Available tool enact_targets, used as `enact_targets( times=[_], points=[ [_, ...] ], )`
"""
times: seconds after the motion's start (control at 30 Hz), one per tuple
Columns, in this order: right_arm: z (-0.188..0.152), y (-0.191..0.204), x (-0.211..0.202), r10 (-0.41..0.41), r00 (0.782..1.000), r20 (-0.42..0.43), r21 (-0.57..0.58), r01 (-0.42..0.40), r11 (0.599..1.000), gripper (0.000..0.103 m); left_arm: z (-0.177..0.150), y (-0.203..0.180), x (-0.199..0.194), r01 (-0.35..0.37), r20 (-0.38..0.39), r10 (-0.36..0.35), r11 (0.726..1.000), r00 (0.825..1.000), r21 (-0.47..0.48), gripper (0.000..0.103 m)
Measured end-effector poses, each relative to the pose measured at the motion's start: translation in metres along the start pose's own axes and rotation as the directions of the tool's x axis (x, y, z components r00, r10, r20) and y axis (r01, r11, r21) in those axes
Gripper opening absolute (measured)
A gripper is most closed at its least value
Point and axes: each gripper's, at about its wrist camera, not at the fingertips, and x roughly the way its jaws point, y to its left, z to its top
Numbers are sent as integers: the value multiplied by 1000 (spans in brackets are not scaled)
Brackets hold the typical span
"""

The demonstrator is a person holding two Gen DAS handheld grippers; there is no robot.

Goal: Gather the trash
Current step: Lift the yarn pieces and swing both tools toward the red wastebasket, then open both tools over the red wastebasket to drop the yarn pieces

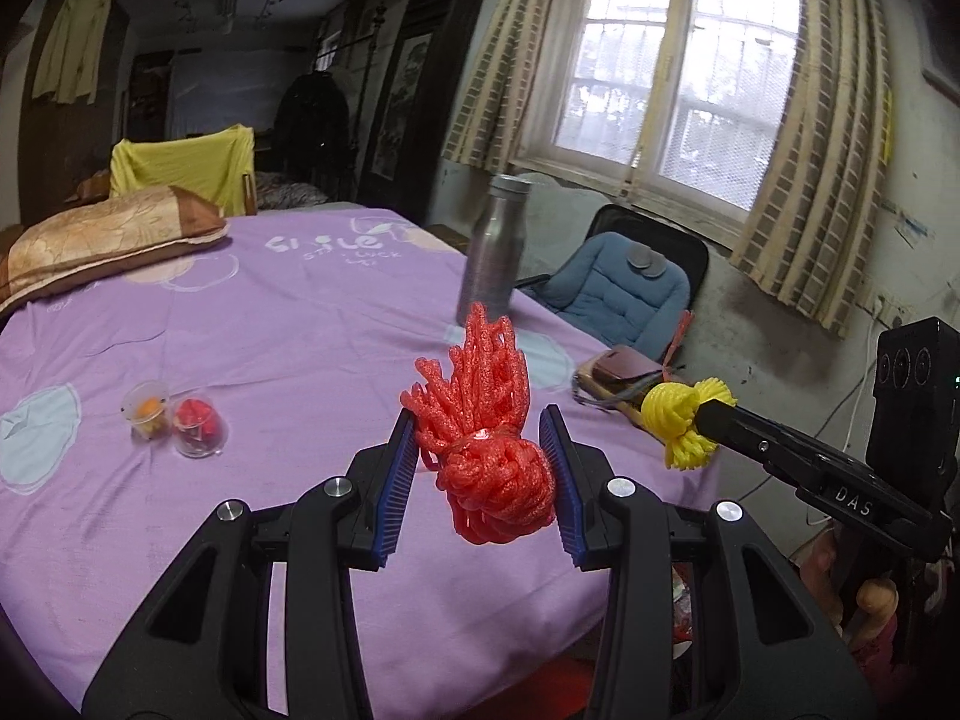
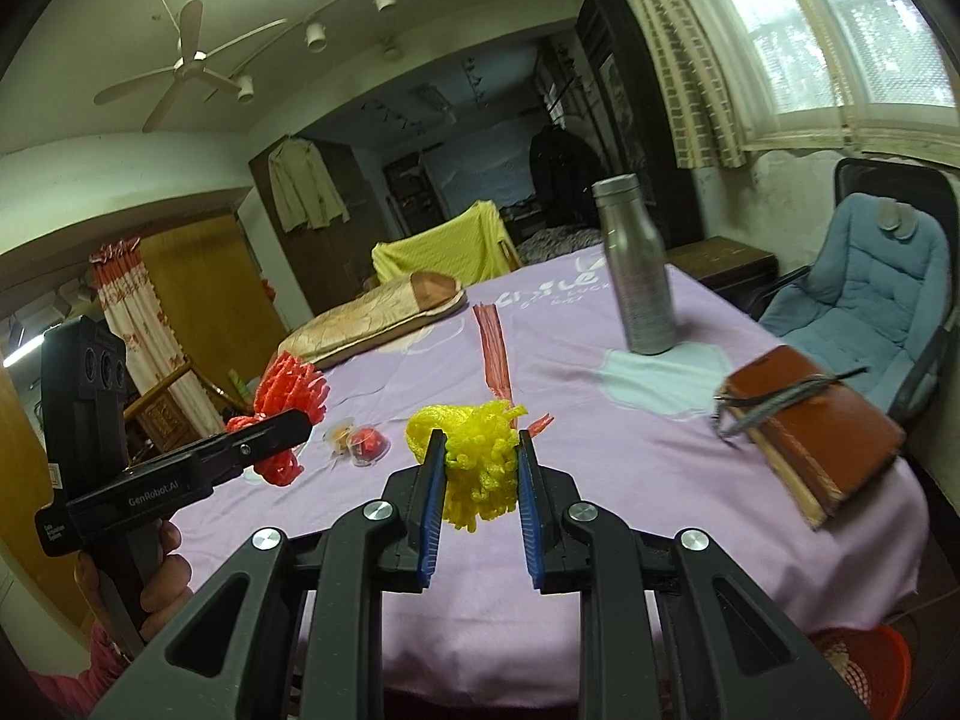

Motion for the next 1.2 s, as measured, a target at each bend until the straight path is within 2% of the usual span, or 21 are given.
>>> enact_targets(
  times=[0.2, 0.4, 0.6, 0.8, 0.93, 1.0, 1.03, 1.07, 1.1, 1.13, 1.2],
  points=[
    [-12, -18, -43, -44, 997, 58, 16, 43, 999, 22, -10, -42, 1, 45, 0, -45, 997, 999, 63, 42],
    [-29, -51, -94, -127, 986, 107, 53, 122, 991, 23, -21, -93, 15, 120, -45, -115, 984, 992, 130, 42],
    [-57, -105, -139, -272, 956, 108, 133, 257, 957, 23, -38, -148, 48, 239, -148, -213, 953, 966, 189, 42],
    [-92, -171, -147, -351, 936, 32, 242, 334, 911, 23, -57, -192, 94, 334, -270, -275, 919, 923, 207, 42],
    [-127, -216, -134, -384, 920, -74, 326, 386, 863, 25, -76, -219, 132, 384, -361, -293, 899, 885, 212, 42],
    [-145, -236, -124, -397, 907, -143, 345, 421, 839, 28, -88, -231, 153, 407, -415, -295, 888, 861, 214, 42],
    [-154, -248, -117, -398, 897, -194, 349, 442, 826, 38, -93, -237, 162, 417, -439, -295, 883, 849, 214, 42],
    [-160, -255, -112, -401, 888, -224, 354, 458, 816, 54, -97, -241, 169, 424, -455, -295, 880, 840, 213, 42],
    [-170, -267, -111, -416, 876, -246, 377, 481, 792, 55, -102, -245, 176, 432, -472, -296, 876, 831, 212, 42],
    [-174, -271, -112, -421, 873, -248, 390, 487, 781, 55, -108, -251, 185, 444, -495, -296, 870, 817, 212, 42],
    [-178, -278, -119, -415, 879, -234, 424, 477, 770, 55, -115, -259, 196, 460, -520, -298, 862, 801, 213, 42]
  ],
)
